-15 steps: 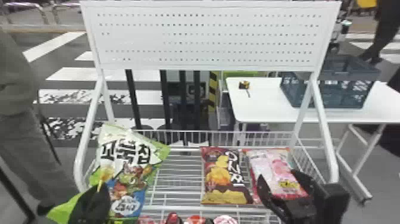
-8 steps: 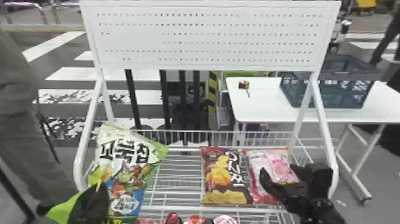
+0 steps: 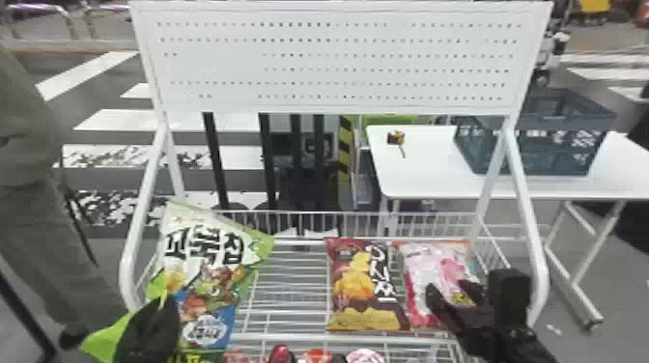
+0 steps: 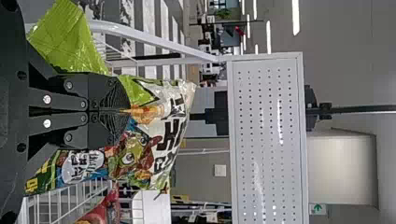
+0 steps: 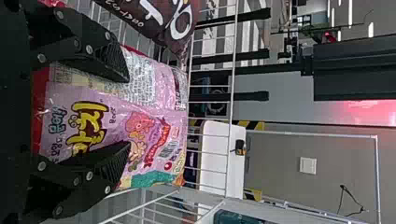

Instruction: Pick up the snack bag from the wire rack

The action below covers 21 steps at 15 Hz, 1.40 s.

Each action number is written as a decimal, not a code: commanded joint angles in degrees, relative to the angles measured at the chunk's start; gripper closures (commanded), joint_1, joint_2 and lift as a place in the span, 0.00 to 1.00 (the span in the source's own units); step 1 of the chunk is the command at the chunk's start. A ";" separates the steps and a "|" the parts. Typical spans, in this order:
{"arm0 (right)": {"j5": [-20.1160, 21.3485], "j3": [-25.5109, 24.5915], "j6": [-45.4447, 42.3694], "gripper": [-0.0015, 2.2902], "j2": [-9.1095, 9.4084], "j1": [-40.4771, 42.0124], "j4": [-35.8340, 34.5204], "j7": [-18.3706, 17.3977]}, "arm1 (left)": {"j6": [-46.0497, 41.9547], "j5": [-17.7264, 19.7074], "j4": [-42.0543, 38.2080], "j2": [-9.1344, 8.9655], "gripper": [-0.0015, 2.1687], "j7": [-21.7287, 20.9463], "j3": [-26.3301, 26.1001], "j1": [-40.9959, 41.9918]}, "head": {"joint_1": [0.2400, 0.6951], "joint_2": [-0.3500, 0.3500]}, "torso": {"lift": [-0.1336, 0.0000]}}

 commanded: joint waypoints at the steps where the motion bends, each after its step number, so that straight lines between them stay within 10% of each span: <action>1: -0.95 0.00 0.47 0.97 0.05 0.64 -1.22 -0.93 | 0.00 0.05 0.04 -0.04 0.74 0.00 0.00 -0.04 | 0.57 0.50 | 1.00; 7: -0.95 -0.08 0.82 0.98 0.05 4.24 -7.64 -3.04 | 0.70 -0.39 -0.31 0.05 0.72 0.09 -0.44 -0.04 | 0.57 0.50 | 1.00; 13: -1.91 0.88 0.82 0.98 0.05 14.26 -28.47 -3.65 | 0.70 -0.39 -0.75 0.22 0.72 0.09 -0.53 0.23 | 0.57 0.50 | 1.00; 21: -6.66 -1.05 -11.66 0.98 0.05 40.80 -45.96 -3.65 | 0.70 -0.48 -0.84 0.31 0.72 0.44 -1.14 0.49 | 0.57 0.50 | 1.00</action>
